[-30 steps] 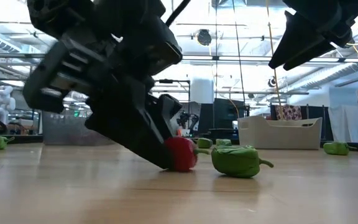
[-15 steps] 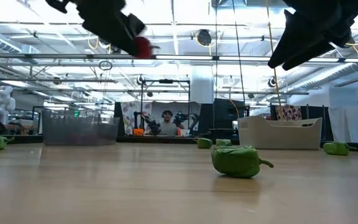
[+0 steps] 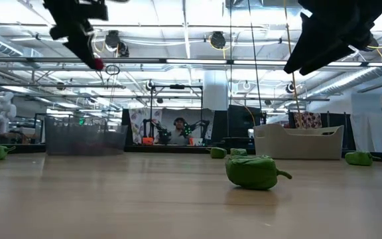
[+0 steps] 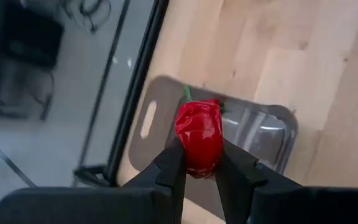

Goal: Sort produce into baskets
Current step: Put the red chili pepper into the black bin, then put the middle left green chili pepper into the white bin

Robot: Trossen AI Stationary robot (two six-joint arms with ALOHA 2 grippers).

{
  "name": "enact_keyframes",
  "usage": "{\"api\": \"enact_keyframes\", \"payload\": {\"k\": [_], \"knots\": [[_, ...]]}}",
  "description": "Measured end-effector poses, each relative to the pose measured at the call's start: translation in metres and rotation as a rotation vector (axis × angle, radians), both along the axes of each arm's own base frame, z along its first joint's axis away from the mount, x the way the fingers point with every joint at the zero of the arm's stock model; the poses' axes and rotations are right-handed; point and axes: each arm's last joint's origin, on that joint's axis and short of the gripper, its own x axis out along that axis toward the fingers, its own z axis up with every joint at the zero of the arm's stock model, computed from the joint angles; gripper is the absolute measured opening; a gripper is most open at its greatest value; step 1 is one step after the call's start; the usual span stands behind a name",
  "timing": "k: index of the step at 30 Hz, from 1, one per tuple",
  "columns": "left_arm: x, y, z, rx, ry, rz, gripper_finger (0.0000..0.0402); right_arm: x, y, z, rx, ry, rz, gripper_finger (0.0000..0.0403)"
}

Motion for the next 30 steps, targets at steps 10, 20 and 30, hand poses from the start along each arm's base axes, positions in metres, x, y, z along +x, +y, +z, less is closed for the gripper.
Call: {"api": "enact_keyframes", "payload": {"k": [10, 20, 30], "knots": [[0.000, 0.030, -0.036, -0.134, 0.159, 0.023, 0.0098, 0.001, 0.001, 0.000, 0.011, -0.005, 0.006, 0.0309], [0.008, 0.041, -0.053, -0.143, 0.214, 0.030, 0.0185, 0.001, 0.001, 0.000, 0.002, 0.002, 0.014, 0.0309], [0.019, 0.039, -0.052, -0.269, 0.074, -0.088, 0.0200, 0.003, -0.001, 0.000, 0.001, 0.001, 0.005, 0.0309]]}}
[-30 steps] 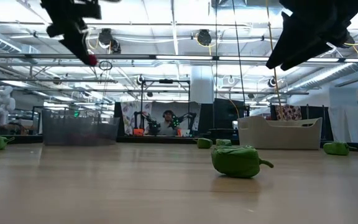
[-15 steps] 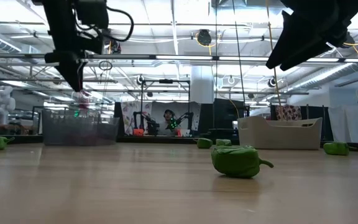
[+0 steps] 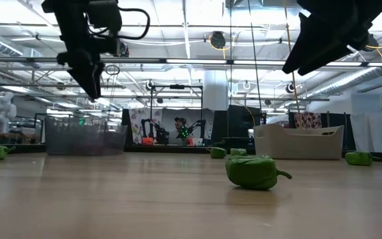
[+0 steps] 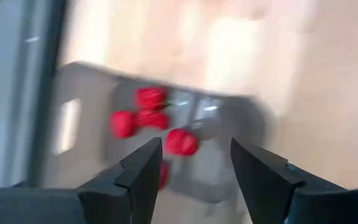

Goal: Sort produce into baskets
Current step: Put the middle left green chili pepper into the white bin

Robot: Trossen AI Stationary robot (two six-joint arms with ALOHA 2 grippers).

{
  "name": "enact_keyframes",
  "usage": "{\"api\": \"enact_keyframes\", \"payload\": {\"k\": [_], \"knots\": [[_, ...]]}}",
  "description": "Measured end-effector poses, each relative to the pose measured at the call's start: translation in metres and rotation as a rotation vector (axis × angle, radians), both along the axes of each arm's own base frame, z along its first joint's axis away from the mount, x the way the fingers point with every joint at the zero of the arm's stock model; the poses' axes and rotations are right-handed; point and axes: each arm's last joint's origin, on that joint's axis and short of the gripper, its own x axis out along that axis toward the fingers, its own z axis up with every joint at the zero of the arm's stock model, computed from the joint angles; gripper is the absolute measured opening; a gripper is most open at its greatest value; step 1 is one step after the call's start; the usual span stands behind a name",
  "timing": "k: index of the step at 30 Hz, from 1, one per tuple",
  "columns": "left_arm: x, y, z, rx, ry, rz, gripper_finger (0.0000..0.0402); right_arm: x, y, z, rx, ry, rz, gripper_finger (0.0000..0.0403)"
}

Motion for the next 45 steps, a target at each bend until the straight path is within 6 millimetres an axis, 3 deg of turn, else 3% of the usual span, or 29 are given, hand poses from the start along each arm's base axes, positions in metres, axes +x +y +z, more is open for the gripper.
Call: {"api": "enact_keyframes", "payload": {"k": [7, 15, 20, 24, 31, 37, 45], "knots": [[0.012, -0.021, 0.002, -0.298, -0.160, -0.144, 0.0200, 0.003, -0.004, 0.000, 0.003, -0.006, -0.018, 0.0309], [0.028, -0.060, 0.005, -0.411, -0.214, -0.233, 0.0200, 0.005, -0.004, 0.000, 0.006, -0.013, -0.015, 0.0309], [0.025, -0.077, -0.006, -0.466, -0.062, -0.014, 0.0200, 0.005, -0.004, 0.000, 0.002, -0.010, -0.004, 0.0309], [0.017, -0.087, -0.020, -0.395, 0.146, 0.094, 0.0200, 0.005, -0.004, 0.000, -0.004, -0.002, 0.003, 0.0309], [0.012, -0.093, -0.060, -0.384, 0.348, 0.260, 0.0200, 0.007, -0.003, 0.000, -0.002, -0.007, 0.014, 0.0309], [0.007, -0.093, -0.087, -0.379, 0.471, 0.287, 0.0200, 0.007, -0.003, 0.000, -0.002, -0.007, 0.014, 0.0309], [-0.001, -0.093, -0.102, -0.368, 0.511, 0.249, 0.0200, 0.007, -0.003, 0.000, -0.002, -0.006, 0.014, 0.0309]]}}
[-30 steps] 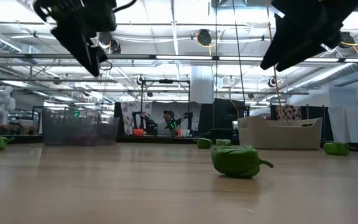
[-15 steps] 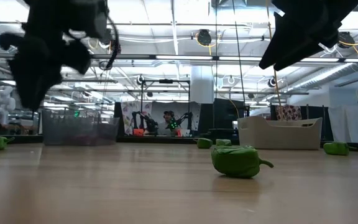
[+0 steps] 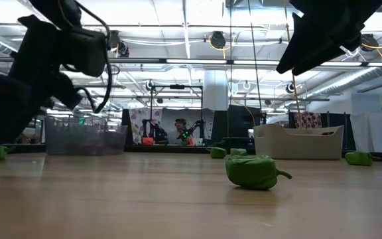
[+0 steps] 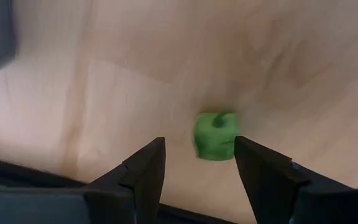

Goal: Sort produce into baskets
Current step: Put the middle left green chili pepper into the white bin

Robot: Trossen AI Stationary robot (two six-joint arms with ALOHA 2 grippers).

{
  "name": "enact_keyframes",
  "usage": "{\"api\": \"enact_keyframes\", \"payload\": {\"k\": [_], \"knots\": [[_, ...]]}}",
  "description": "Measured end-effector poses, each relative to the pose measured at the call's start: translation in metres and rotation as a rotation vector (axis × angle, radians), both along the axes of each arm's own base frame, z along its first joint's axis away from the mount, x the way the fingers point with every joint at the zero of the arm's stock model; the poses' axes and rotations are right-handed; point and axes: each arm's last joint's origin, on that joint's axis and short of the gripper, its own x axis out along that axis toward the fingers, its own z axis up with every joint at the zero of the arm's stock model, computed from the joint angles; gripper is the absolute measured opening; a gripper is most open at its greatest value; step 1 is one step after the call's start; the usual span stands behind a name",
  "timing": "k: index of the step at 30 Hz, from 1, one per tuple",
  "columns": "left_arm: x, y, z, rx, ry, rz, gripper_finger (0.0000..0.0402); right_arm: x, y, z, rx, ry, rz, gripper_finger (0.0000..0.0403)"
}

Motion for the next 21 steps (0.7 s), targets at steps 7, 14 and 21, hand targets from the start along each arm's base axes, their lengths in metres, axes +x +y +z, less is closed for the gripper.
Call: {"api": "enact_keyframes", "payload": {"k": [7, 14, 21], "knots": [[-0.013, -0.001, -0.022, -0.043, 0.013, 0.008, 0.0205, 0.000, 0.000, 0.000, -0.002, 0.003, 0.003, 0.0309], [-0.020, -0.001, -0.031, -0.046, 0.014, 0.050, 0.0227, 0.000, 0.000, 0.000, -0.007, 0.008, 0.012, 0.0309], [-0.020, -0.002, -0.031, -0.059, 0.021, 0.097, 0.0205, 0.001, 0.000, 0.000, -0.004, 0.003, 0.011, 0.0309]]}}
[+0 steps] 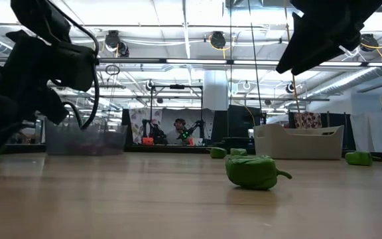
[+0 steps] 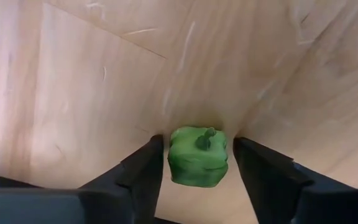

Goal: Sort produce into baskets
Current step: Put the middle left green chili pepper into the white bin

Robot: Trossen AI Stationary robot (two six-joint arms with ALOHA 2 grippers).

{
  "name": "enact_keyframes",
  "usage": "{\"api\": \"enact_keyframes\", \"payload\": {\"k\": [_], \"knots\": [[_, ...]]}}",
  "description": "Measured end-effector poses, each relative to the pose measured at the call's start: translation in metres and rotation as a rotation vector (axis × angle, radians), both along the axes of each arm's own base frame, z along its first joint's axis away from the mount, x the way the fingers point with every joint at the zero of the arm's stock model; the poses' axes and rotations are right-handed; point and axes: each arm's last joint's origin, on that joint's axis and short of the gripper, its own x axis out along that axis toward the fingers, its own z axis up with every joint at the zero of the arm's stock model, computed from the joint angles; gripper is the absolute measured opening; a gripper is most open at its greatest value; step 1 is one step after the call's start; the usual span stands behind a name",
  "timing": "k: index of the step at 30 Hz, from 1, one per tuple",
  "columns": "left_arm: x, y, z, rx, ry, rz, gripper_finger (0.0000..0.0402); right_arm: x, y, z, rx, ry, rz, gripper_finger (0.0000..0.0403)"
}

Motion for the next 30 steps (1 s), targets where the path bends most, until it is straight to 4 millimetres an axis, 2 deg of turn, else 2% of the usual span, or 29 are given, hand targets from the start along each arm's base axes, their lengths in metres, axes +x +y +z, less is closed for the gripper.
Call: {"api": "enact_keyframes", "payload": {"k": [9, 12, 15, 22, 27, 30], "knots": [[0.007, -0.001, 0.005, -0.022, -0.032, -0.029, 0.0111, 0.001, 0.001, 0.000, 0.005, -0.008, 0.000, 0.0309], [0.018, -0.001, 0.010, -0.027, -0.112, -0.062, 0.0088, 0.001, 0.000, 0.000, 0.005, -0.007, 0.000, 0.0309], [0.029, -0.001, 0.013, -0.052, -0.213, -0.086, 0.0082, 0.001, 0.001, 0.000, 0.006, -0.007, 0.001, 0.0309], [0.078, -0.014, 0.031, -0.196, -0.715, -0.159, 0.0085, 0.001, 0.001, 0.000, 0.003, -0.002, 0.005, 0.0309], [0.112, -0.028, 0.052, -0.195, -1.154, -0.273, 0.0086, 0.001, 0.000, 0.000, -0.012, 0.006, 0.015, 0.0309], [0.129, -0.037, 0.055, -0.196, -1.336, -0.323, 0.0086, 0.001, 0.000, 0.000, -0.016, 0.011, 0.018, 0.0309]]}}
